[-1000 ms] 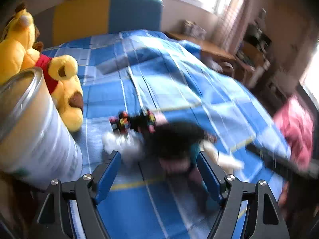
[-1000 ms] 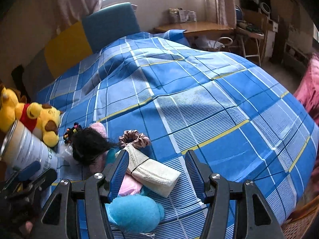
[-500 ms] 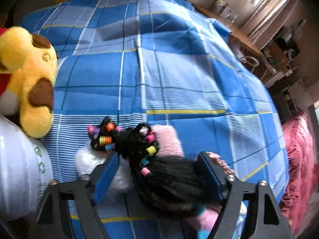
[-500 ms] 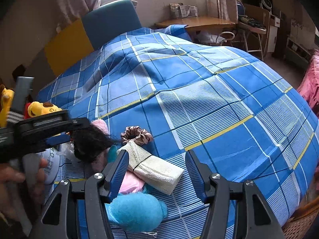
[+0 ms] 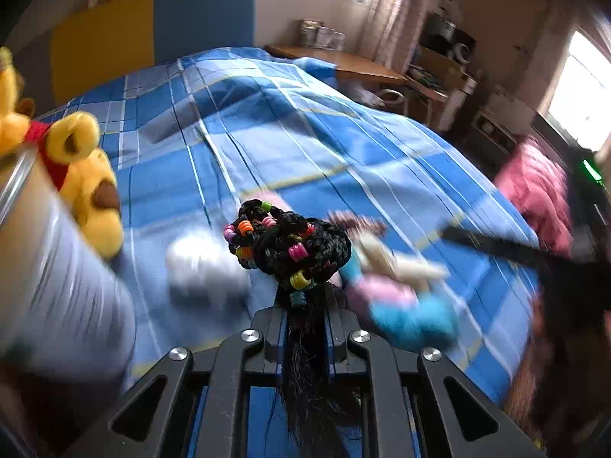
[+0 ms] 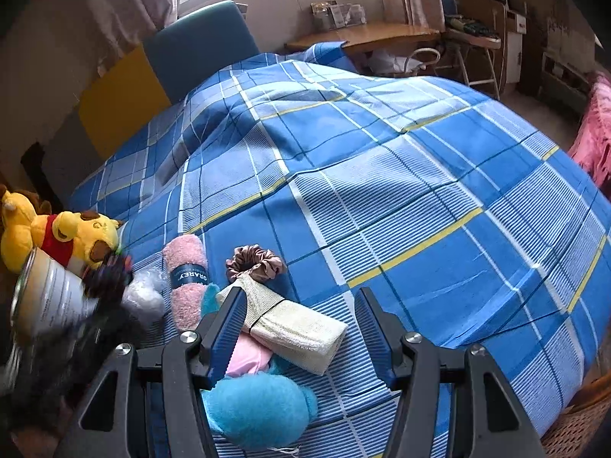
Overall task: Organize soft objects
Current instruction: 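Grasp the black beaded hair wig with the left gripper, then carry the hair wig toward the tray while the right grasps the blue plush toy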
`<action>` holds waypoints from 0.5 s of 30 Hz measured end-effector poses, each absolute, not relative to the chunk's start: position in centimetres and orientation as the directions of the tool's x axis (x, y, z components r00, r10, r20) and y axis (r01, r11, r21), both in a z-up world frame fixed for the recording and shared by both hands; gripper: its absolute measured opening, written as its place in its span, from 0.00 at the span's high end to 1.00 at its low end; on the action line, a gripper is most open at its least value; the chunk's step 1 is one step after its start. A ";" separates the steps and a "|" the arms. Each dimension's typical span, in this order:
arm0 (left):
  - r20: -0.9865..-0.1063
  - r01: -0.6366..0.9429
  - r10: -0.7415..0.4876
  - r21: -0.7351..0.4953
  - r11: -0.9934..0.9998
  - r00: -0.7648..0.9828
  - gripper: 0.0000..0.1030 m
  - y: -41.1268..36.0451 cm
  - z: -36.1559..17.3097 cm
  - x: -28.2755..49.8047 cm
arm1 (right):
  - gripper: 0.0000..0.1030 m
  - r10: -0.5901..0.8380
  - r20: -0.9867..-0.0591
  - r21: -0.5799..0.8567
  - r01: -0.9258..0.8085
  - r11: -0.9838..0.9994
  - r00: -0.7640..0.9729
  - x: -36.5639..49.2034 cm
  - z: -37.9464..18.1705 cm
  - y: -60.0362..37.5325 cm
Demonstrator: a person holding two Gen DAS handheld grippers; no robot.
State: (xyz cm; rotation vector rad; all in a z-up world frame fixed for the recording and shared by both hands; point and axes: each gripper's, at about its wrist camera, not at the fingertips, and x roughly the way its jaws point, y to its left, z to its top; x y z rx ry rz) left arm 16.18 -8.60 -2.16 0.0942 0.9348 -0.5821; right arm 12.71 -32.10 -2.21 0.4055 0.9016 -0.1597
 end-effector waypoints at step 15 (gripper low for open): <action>-0.875 0.450 -0.300 -0.109 0.887 0.380 0.86 -4.9 -9.5 7.4 | 0.42 0.288 -0.829 0.366 0.076 0.928 0.479 14.0 -4.2 -27.8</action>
